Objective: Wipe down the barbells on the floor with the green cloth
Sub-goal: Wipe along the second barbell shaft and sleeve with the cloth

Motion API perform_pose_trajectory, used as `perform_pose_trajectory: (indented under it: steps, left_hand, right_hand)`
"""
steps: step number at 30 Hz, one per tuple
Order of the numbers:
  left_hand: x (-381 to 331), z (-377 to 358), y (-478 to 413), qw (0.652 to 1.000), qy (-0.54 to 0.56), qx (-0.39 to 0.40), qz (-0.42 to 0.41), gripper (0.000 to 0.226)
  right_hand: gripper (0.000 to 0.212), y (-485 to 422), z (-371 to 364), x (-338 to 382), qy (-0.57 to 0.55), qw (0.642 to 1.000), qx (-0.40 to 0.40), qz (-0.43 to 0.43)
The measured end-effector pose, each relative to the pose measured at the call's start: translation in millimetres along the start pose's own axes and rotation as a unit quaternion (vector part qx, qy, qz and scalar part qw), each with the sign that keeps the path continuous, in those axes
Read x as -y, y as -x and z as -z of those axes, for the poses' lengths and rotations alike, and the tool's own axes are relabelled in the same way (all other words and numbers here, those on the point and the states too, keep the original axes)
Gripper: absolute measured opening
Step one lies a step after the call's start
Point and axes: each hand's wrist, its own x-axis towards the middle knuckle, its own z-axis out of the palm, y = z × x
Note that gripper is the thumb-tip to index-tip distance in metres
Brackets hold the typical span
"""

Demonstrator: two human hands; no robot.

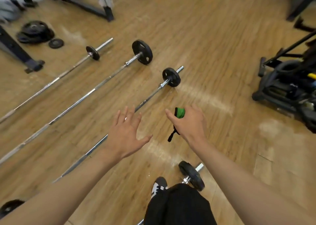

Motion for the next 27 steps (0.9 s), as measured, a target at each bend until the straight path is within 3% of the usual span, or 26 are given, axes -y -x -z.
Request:
perform_pose_trajectory:
  steps: [8,19,27]
  left_hand:
    - [15,55,-85,0.999,-0.034,-0.031,-0.004,0.104]
    - [30,45,-388,0.995,-0.08,0.022,-0.048,0.09]
    - [8,52,-523,0.996,-0.057,0.046,-0.056,0.097]
  right_hand:
    - [0.058,-96,13,26,-0.007,1.0,-0.027,-0.014]
    - [0.055,-330,-32,-7,-0.06,0.993,-0.057,-0.09]
    - [0.059,-451,-32,-36,-0.014,0.991,-0.005,-0.134]
